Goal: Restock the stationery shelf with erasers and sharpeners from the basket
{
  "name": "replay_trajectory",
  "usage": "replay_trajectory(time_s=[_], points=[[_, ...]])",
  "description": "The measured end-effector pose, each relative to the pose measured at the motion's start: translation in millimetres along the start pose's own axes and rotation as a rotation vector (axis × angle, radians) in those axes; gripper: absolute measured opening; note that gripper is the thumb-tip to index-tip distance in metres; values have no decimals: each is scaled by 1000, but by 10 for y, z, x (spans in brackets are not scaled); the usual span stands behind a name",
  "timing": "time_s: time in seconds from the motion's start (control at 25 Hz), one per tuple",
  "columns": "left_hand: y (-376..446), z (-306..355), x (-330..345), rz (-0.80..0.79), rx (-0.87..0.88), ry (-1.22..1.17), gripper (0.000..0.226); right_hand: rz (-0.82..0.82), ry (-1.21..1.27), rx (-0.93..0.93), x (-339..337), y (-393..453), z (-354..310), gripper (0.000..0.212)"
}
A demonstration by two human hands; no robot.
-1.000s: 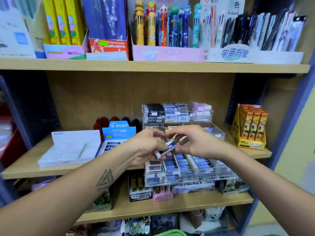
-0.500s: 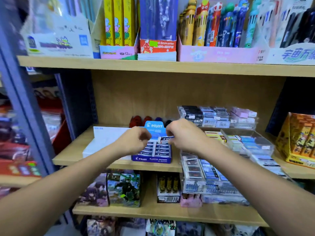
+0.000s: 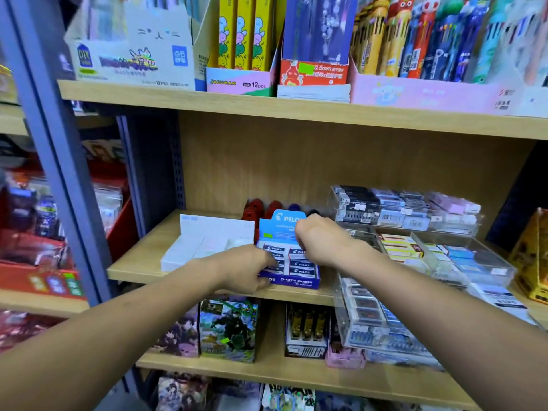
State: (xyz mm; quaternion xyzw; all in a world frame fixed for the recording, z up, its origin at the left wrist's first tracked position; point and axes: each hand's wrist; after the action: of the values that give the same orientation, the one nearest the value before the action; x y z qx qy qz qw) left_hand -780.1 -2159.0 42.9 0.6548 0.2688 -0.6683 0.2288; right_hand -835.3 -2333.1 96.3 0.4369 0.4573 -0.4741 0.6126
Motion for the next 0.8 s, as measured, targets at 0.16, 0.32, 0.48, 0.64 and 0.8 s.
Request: replay_trajectory(time_s=[0.16, 0.32, 0.48, 0.64, 0.8], points=[[80, -80, 46, -3, -50, 104, 49, 34, 141, 73, 218, 328, -66, 20], [134, -140, 73, -39, -33, 114, 50, 49, 191, 125, 421, 504, -143, 20], [185, -163, 90, -43, -17, 123, 47, 97, 56, 119, 435, 518, -254, 22], [178, -176, 105, -23, -37, 112, 45, 53, -93, 32, 384, 476, -349, 28], [75, -39, 39, -13, -82, 223, 50, 4, -1, -16, 226, 304, -256, 36]])
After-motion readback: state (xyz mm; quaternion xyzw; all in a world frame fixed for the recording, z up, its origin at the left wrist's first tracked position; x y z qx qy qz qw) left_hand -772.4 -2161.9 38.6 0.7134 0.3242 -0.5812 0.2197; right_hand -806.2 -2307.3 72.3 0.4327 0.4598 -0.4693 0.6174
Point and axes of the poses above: each hand's wrist, its own y-axis towards the middle knuckle, its own x-axis out of the palm, z = x × y, and after that the axes turned 4 degrees about -x, right-handed
